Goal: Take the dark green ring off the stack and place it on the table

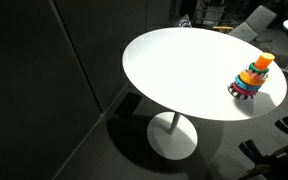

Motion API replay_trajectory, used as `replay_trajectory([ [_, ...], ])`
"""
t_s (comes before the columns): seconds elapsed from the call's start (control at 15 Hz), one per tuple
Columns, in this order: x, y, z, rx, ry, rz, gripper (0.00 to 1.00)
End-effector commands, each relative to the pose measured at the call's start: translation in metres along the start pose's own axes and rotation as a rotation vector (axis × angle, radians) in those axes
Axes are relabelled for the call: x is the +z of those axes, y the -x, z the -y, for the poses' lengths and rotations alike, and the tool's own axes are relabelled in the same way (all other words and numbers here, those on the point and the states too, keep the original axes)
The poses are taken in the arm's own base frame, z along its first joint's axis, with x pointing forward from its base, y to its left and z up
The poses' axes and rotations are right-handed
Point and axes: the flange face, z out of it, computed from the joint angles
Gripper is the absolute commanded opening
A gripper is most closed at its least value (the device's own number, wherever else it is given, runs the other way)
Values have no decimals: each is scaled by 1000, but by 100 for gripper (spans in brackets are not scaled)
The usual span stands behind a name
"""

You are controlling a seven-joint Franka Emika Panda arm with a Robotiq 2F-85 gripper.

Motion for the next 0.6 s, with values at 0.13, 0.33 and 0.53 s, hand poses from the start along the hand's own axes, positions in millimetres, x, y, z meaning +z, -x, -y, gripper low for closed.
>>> replay_trajectory([
  [0.13, 0, 0, 0, 0, 0, 0, 100],
  [0.33, 0, 0, 0, 0, 0, 0, 100],
  [0.53, -3, -8, -2, 6, -14, -18, 100],
])
